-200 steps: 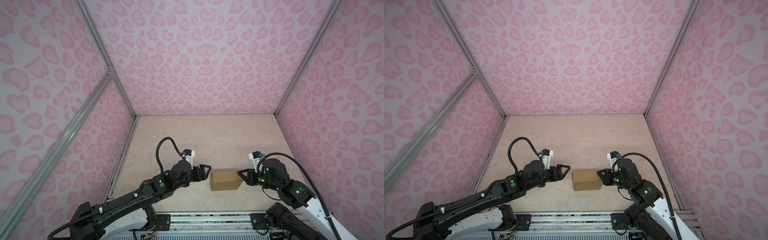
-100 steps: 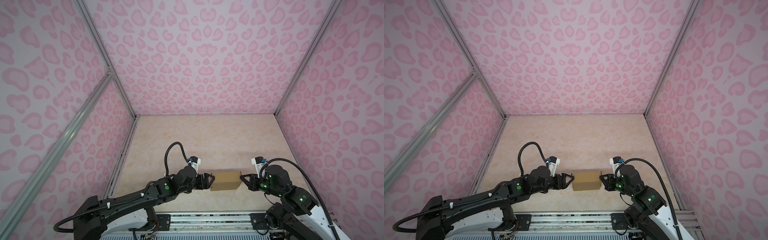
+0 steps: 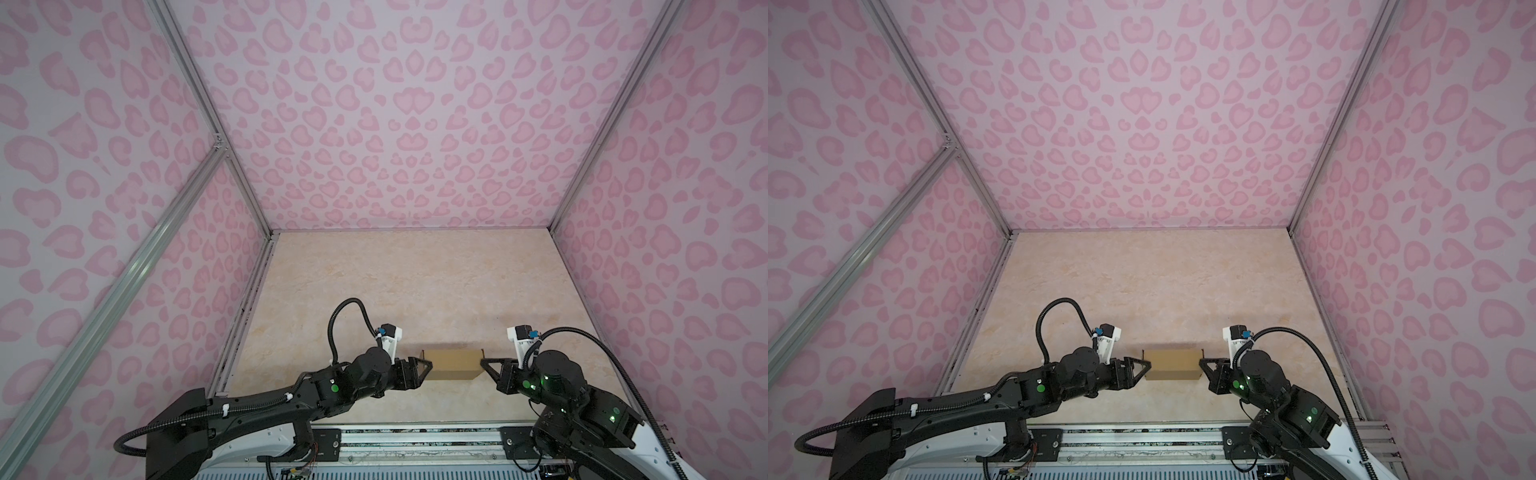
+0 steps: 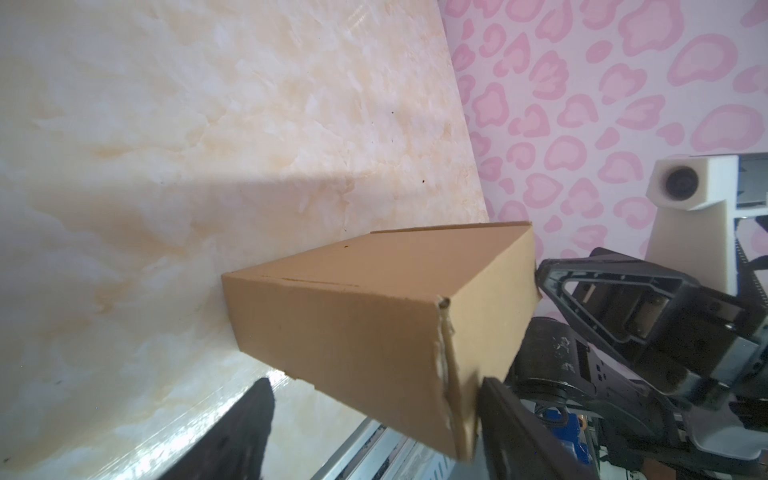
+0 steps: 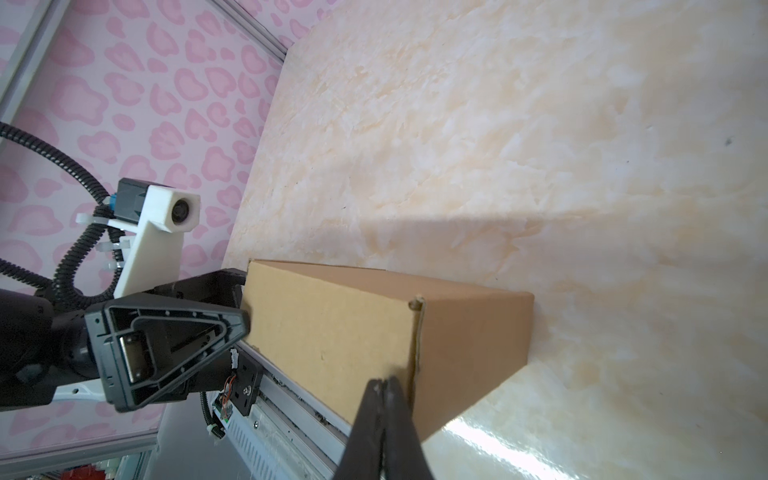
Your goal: Fold the paper box
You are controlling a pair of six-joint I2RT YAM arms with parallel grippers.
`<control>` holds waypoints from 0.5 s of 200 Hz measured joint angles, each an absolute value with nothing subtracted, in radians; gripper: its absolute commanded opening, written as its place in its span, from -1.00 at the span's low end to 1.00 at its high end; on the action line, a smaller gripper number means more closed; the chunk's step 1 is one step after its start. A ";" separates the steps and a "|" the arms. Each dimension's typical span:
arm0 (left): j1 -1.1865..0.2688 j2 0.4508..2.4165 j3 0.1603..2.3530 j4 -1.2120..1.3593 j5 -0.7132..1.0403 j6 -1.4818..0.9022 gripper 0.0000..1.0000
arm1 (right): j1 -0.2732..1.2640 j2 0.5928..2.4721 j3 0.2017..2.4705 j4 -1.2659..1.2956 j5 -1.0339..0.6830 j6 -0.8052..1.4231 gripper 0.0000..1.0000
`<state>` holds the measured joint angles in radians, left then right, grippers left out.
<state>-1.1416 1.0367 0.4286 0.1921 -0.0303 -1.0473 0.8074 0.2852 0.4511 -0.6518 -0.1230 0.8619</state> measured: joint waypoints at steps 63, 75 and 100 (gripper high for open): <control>-1.204 0.995 0.360 0.229 -0.071 -1.056 0.57 | 0.860 0.219 0.422 -0.688 -0.098 0.940 -0.86; -1.216 1.001 0.342 0.185 -0.087 -1.061 0.57 | 0.864 0.219 0.406 -0.794 -0.097 0.957 -0.87; -1.244 1.014 0.323 0.129 -0.115 -1.073 0.57 | 0.864 0.205 0.401 -0.879 -0.094 0.962 -0.84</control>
<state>-1.2442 1.0138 0.3225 0.1287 -0.1146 -1.0729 0.8642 0.2047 0.4011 -0.8791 -0.0937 0.9615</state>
